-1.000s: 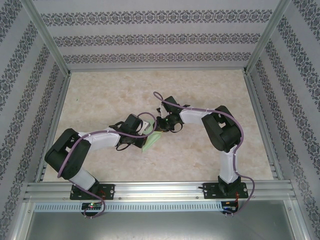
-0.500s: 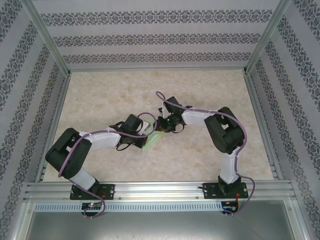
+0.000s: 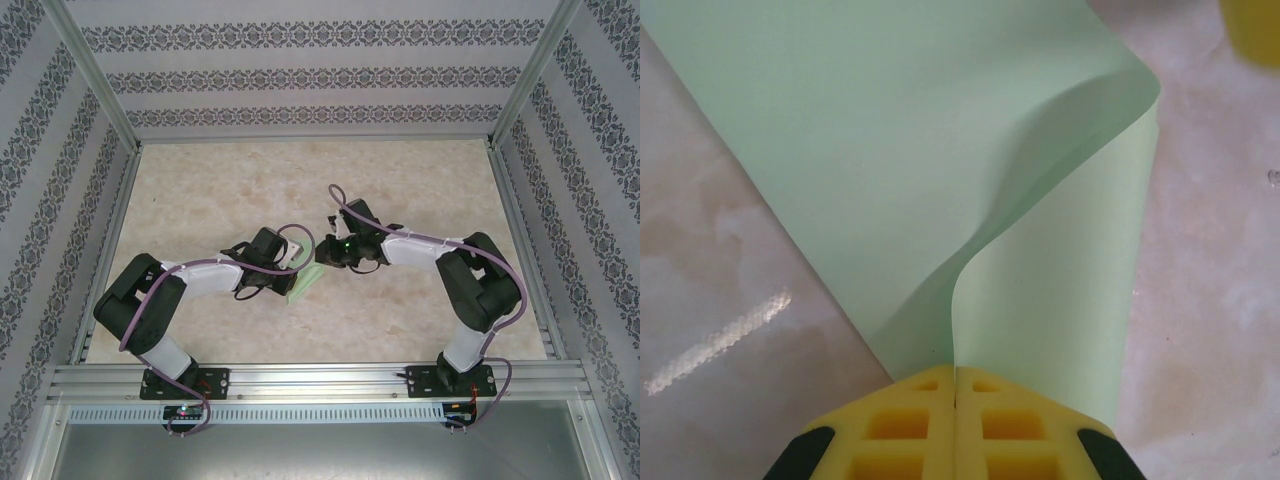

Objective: Fold a paper plane with a square sheet of paper (pick it up from the middle)
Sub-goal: Third fold the triangle at the center of the table.

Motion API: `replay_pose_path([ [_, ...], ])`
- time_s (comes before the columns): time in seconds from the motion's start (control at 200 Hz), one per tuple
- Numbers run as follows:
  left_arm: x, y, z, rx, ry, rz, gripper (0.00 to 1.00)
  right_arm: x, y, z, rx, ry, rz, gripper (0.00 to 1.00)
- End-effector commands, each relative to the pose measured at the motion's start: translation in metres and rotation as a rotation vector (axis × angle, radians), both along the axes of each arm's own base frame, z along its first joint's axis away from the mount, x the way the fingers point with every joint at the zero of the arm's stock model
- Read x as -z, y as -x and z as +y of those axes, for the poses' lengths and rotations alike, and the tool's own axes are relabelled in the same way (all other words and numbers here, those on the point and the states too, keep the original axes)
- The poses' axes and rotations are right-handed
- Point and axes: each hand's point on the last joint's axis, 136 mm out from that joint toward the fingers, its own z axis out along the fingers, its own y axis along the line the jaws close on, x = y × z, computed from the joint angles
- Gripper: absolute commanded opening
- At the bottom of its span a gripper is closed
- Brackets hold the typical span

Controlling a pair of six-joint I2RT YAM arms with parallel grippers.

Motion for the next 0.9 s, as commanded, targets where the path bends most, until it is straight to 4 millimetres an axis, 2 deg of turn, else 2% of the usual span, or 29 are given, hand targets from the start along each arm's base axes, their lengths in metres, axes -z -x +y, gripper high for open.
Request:
replay_pose_path([
  [0.0, 0.005, 0.000, 0.001, 0.018, -0.004, 0.016, 0.03, -0.003, 0.005, 0.020, -0.008, -0.041, -0.011, 0.12],
  [0.165, 0.004, 0.000, 0.000, 0.022, 0.000, 0.014, 0.02, 0.007, 0.009, 0.026, 0.005, -0.068, 0.018, 0.11],
  [0.395, 0.003, -0.001, -0.001, 0.029, 0.004, 0.009, 0.03, 0.024, 0.013, 0.021, 0.032, -0.060, 0.046, 0.11],
  [0.52, 0.003, 0.000, -0.002, 0.036, 0.004, 0.015, 0.03, 0.036, 0.016, 0.015, 0.042, -0.029, 0.069, 0.11],
  [0.894, 0.004, 0.000, -0.003, 0.043, -0.001, 0.018, 0.03, 0.050, 0.023, -0.004, 0.070, 0.041, 0.082, 0.12],
])
